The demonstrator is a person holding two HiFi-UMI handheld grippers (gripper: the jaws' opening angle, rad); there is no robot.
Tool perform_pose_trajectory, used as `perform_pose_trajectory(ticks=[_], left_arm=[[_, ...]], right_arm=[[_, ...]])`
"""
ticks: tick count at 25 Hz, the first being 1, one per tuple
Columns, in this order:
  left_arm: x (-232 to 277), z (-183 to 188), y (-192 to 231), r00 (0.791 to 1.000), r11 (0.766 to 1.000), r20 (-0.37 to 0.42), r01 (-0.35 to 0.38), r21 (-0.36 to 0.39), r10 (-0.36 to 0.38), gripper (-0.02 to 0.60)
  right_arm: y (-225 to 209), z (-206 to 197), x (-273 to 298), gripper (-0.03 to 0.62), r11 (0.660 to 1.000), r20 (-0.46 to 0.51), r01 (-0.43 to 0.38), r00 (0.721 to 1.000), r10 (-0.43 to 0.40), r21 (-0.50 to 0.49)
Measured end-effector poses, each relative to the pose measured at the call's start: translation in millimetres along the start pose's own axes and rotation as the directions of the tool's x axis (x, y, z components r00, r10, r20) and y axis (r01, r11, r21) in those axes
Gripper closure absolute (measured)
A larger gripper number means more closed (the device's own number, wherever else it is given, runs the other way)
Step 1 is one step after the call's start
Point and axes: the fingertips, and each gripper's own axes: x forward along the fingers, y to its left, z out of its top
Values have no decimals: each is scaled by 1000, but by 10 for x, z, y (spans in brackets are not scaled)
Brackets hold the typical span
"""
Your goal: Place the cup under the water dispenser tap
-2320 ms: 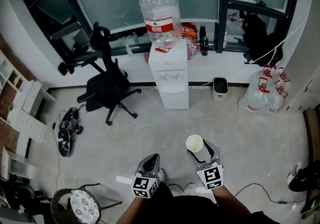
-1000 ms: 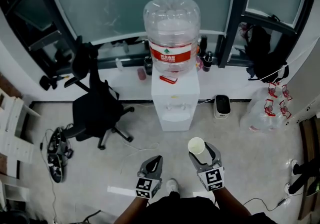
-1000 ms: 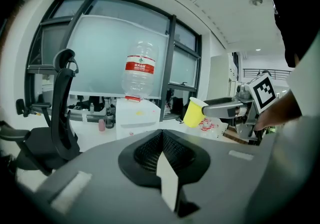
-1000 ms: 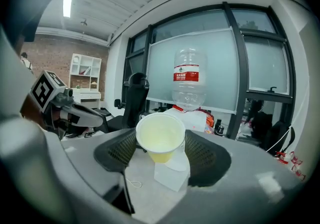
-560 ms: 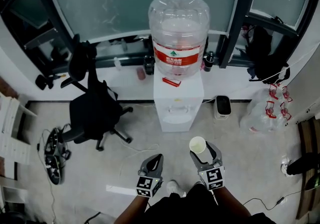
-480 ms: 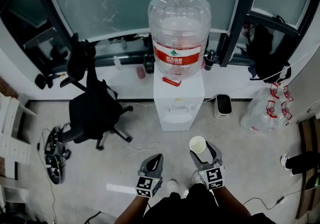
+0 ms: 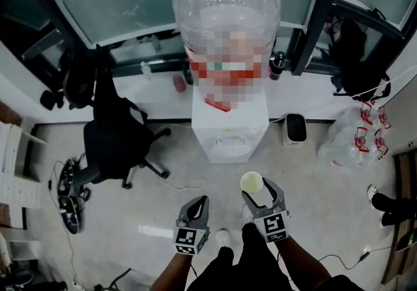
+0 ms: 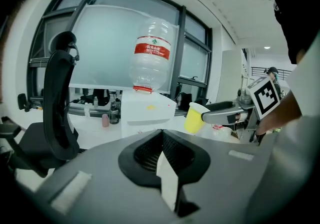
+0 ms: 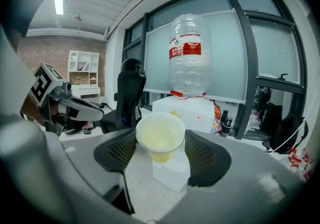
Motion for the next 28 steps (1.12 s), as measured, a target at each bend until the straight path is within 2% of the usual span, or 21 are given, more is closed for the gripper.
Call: perform_pose_trajectory(ticks=[5,13,19,24,28], left_arm=[[379,-97,82,1000,1000,14,-10,-21,11,563],[968,-457,255,999,999,28,-35,3,35,563],[1231,-807,317,999,999,26,-35,6,35,563],[1432,-1034,394,999,999,24,-39,11,39,563],[1545,-1132,370,998,998,32,-49,44,47,563]], right_arm=[[-162,-159,316,289,1000,-16,-19,1000,19,-23],[-418,-662,808,289,998,-66,-23,998,19,-64],[-638,-1017,1135,289,999,-41,-10,999,8,-39],[-760,-1340,1423,289,998,-57,-11,998,7,-64],[-774,-1598,1641,289,999,-69,-5,998,2,-52]])
